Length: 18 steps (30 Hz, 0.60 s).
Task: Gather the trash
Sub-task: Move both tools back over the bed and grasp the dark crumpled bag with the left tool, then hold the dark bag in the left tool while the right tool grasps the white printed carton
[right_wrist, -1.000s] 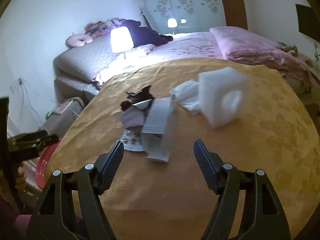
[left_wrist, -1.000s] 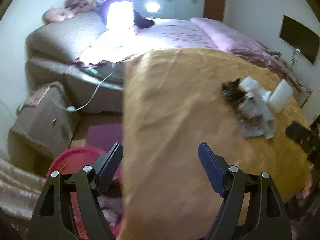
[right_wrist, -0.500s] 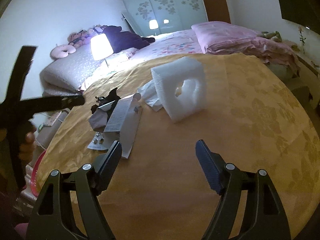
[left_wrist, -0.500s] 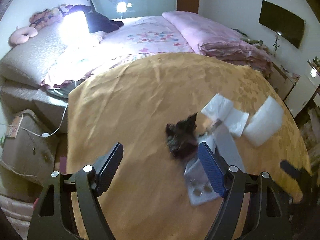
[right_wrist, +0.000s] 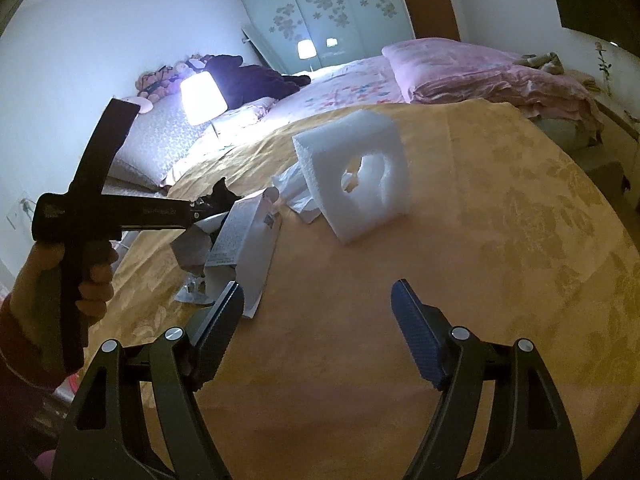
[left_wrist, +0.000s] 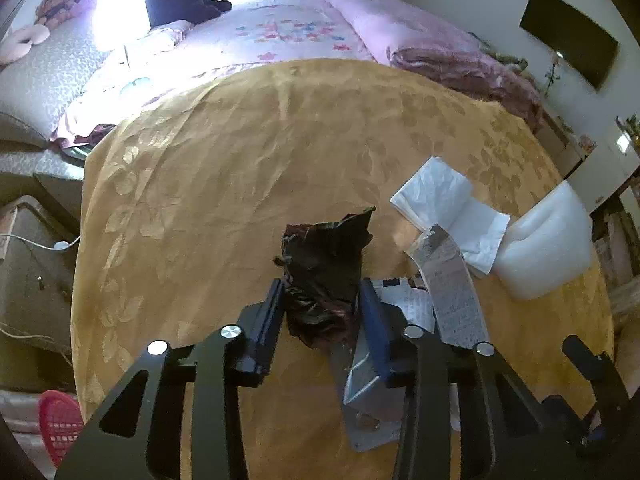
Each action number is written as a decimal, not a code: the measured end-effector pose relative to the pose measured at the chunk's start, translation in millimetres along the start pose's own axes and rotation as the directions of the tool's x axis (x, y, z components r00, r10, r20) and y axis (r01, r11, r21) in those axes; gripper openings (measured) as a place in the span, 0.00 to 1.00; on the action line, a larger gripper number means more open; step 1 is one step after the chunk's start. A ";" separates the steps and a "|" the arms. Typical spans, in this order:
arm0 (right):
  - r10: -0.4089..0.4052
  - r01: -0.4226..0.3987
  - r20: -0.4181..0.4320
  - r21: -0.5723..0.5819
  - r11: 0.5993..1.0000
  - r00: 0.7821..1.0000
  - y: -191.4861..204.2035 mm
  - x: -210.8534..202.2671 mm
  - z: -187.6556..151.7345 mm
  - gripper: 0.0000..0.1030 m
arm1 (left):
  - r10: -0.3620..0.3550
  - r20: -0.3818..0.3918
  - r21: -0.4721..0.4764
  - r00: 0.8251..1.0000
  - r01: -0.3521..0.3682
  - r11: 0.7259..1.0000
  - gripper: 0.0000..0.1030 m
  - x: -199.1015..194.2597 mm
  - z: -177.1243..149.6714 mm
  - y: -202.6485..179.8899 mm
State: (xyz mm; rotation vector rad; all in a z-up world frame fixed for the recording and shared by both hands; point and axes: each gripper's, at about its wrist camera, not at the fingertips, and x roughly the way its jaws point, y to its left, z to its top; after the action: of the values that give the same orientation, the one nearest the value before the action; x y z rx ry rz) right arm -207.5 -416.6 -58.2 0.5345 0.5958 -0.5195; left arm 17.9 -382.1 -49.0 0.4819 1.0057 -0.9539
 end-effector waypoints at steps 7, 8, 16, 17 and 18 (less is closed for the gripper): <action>0.011 -0.011 -0.007 -0.022 1.000 1.000 11.3 -0.7 -3.5 0.71 | -0.012 0.029 -0.020 1.000 0.013 1.000 0.31 -14.9 -13.2 10.0; 0.011 -0.011 -0.008 -0.024 1.000 1.000 13.4 -0.7 -4.2 0.71 | -0.012 0.034 -0.023 0.999 0.013 1.000 0.31 -17.6 -15.4 11.9; 0.014 -0.015 -0.024 -0.041 0.999 1.000 23.8 4.0 -5.5 0.71 | 0.037 0.088 -0.011 0.995 -0.036 0.999 0.31 -40.8 -38.1 23.0; 0.014 -0.015 -0.026 -0.043 0.999 1.000 24.2 5.4 -4.5 0.71 | 0.049 0.096 -0.007 0.994 -0.048 0.999 0.31 -43.2 -41.1 23.5; 0.013 -0.014 -0.029 -0.045 0.999 0.999 25.0 7.2 -2.6 0.71 | 0.061 0.104 -0.002 0.993 -0.061 0.998 0.31 -45.5 -44.2 23.7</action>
State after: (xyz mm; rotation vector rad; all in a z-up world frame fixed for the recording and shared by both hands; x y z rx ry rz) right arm -188.5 -398.7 -56.8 0.5035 0.6297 -0.4848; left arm 7.3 -317.3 -32.4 0.4563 0.8918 -0.9159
